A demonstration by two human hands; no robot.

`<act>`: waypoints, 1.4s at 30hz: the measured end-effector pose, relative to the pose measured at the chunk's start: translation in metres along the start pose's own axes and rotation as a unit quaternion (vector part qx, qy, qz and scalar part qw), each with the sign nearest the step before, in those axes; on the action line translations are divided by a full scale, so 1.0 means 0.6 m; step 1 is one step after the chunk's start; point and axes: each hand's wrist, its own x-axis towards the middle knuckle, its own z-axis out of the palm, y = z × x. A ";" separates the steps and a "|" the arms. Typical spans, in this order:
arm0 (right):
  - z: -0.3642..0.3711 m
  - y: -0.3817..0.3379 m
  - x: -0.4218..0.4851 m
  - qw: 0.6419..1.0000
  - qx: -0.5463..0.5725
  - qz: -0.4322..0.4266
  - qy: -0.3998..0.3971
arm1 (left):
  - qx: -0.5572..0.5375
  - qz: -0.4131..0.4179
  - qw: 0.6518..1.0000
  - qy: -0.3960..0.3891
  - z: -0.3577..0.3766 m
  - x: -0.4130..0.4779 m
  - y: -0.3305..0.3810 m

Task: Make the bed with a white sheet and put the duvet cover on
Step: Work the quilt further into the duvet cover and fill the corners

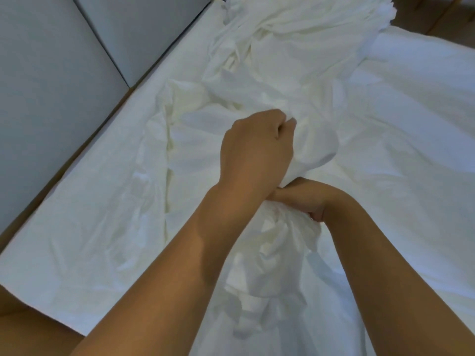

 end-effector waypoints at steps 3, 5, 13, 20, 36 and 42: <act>0.012 0.018 0.011 0.978 0.173 -0.105 0.038 | -0.190 -0.154 0.967 -0.068 0.017 0.006 -0.024; 0.024 0.033 0.020 0.961 0.244 -0.114 0.057 | -0.245 -0.205 0.941 -0.107 0.022 0.006 -0.026; 0.019 0.061 0.029 0.918 0.374 -0.120 0.048 | -0.102 -0.248 0.958 -0.101 -0.005 -0.025 -0.089; 0.020 0.053 0.020 0.982 0.176 -0.058 0.044 | -0.289 -0.486 0.810 -0.153 0.007 -0.028 -0.089; 0.017 0.069 0.031 0.925 0.371 -0.084 -0.001 | -0.155 -0.410 0.859 -0.264 -0.001 -0.048 -0.112; 0.019 0.064 0.030 0.968 0.238 -0.060 0.046 | -0.260 -0.364 0.891 -0.082 0.000 -0.017 -0.088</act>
